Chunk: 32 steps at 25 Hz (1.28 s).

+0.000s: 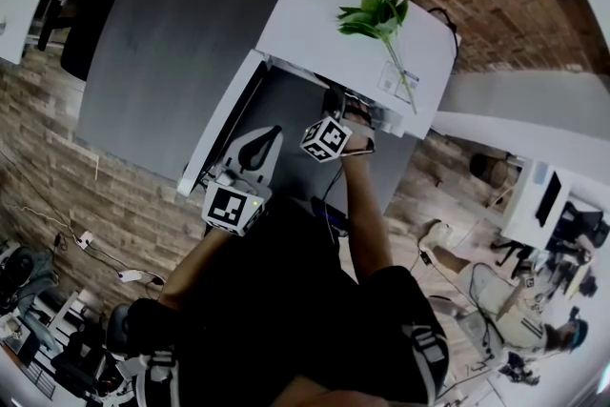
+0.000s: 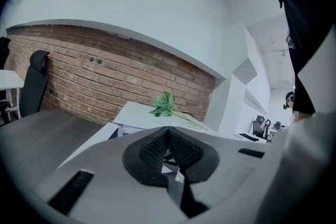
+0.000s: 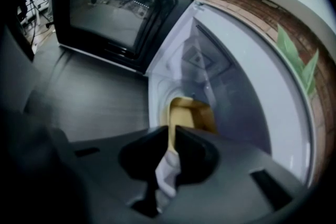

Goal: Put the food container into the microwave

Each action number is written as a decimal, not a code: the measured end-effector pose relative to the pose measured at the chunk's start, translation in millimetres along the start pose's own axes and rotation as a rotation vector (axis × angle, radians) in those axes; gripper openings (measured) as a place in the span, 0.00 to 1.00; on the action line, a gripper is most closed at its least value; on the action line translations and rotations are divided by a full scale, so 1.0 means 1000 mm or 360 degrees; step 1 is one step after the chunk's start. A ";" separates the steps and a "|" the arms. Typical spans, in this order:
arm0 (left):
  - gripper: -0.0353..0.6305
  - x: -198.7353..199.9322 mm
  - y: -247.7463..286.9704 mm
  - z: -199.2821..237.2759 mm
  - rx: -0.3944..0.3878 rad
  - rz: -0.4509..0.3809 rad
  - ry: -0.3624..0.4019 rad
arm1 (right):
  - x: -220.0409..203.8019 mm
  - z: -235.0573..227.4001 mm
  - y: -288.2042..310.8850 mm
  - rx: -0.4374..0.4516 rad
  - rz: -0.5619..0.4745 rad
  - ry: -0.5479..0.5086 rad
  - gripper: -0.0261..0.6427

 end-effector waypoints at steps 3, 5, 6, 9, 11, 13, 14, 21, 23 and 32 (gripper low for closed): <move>0.11 0.000 -0.003 -0.004 -0.0010 -0.0017 0.0013 | 0.002 -0.002 -0.010 -0.0029 -0.0017 0.0011 0.10; 0.11 -0.001 -0.007 -0.007 -0.0015 -0.0023 0.0018 | 0.003 -0.003 -0.020 -0.0055 -0.0029 0.0014 0.10; 0.11 -0.001 -0.010 -0.010 -0.0017 -0.0026 0.0021 | 0.003 -0.002 -0.025 -0.0064 -0.0036 0.0021 0.10; 0.11 -0.001 -0.018 -0.017 -0.0022 -0.0037 0.0047 | 0.004 0.003 -0.042 -0.0082 -0.0066 0.0079 0.10; 0.11 -0.001 -0.023 -0.022 -0.0032 -0.0047 0.0086 | 0.003 0.006 -0.057 -0.0095 -0.0091 0.0157 0.10; 0.11 -0.003 -0.028 -0.028 -0.0054 -0.0070 0.0113 | 0.000 0.010 -0.071 -0.0098 -0.0127 0.0274 0.10; 0.11 -0.003 -0.031 -0.032 -0.0062 -0.0082 0.0117 | -0.003 0.013 -0.078 -0.0092 -0.0146 0.0343 0.10; 0.11 -0.015 -0.057 -0.071 -0.0084 -0.0107 0.0186 | -0.022 0.033 -0.131 -0.0090 -0.0272 0.0744 0.10; 0.11 -0.022 -0.066 -0.082 -0.0085 -0.0109 0.0207 | -0.029 0.040 -0.146 -0.0088 -0.0304 0.0848 0.10; 0.11 -0.034 -0.097 -0.100 -0.0063 -0.0109 0.0234 | -0.036 0.041 -0.216 -0.0120 -0.0630 0.1331 0.10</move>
Point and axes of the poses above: the fingertips, and each gripper's own axes: y forward along the fingers, z to its left, x out of its top, the point moved 3 cm from there along -y, backward along the fingers, and after that the axes turned 15 degrees about -y, right-handed, at the moved point
